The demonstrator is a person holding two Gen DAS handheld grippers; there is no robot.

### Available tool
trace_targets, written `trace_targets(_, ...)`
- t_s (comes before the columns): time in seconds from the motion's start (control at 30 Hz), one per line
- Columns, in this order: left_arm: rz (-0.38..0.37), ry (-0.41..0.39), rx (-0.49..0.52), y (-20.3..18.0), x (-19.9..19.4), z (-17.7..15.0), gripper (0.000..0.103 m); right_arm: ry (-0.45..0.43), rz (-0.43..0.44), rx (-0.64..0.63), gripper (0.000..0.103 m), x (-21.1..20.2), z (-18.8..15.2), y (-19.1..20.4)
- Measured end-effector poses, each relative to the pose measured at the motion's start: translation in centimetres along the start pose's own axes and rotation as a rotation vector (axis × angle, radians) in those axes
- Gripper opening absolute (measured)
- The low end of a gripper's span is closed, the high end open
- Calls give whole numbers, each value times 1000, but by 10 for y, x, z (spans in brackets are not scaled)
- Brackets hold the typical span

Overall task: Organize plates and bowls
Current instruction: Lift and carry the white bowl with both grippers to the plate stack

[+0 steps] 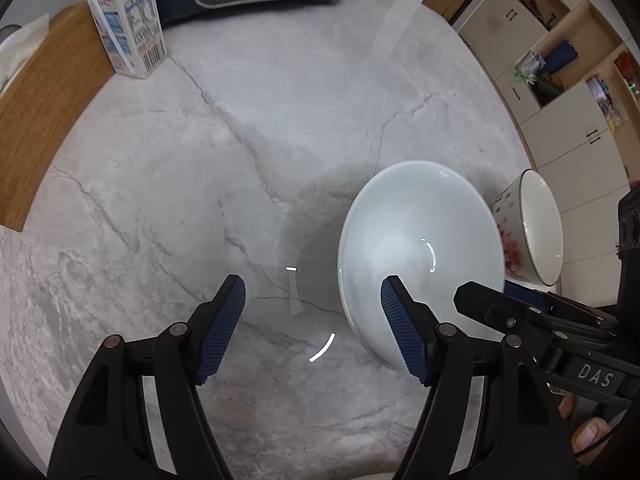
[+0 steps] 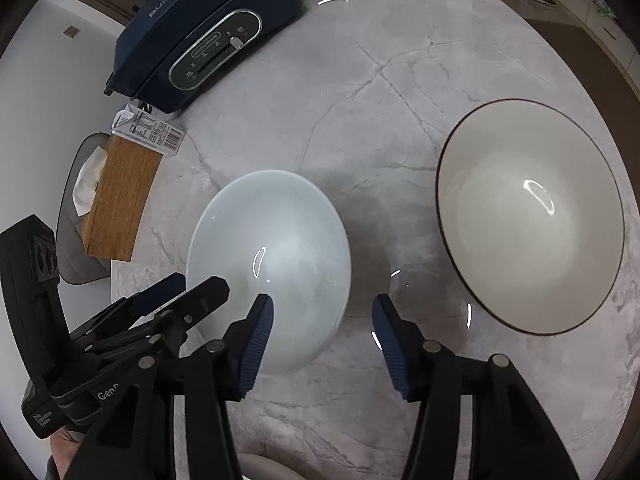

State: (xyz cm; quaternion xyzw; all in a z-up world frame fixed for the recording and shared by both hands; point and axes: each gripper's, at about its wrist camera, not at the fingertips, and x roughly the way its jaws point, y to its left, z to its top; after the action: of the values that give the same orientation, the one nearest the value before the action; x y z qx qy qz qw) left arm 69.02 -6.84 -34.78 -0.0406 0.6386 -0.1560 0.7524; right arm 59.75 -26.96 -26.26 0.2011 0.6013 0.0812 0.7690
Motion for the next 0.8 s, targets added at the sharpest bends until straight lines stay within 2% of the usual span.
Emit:
trace_targets(0.07, 8, 3, 5, 1, 8, 2, 63, 14, -1, -6, 33, 9, 1, -1)
trace_targets(0.1, 0, 3, 8, 1, 11, 5, 47, 20, -5, -7, 29, 12, 1, -2)
trace_targets(0.13, -10, 8, 11, 1, 15, 7, 42, 21, -7, -7, 20, 14, 2, -3)
trace_targets(0.27, -9, 7, 65, -9, 20, 13, 13, 18, -17, -39, 17, 18, 1, 4)
trace_targets(0.3, -7, 7, 76, -12, 21, 14, 9, 16, -19, -44, 17, 18, 1, 5)
trace_targets(0.53, 6, -3, 101, -19, 11, 9, 9, 2, -16, -59, 16, 11, -2, 8)
trace_targets(0.8, -11, -62, 127, -28, -51, -13, 9, -38, -1, -144, 15, -36, -25, 31)
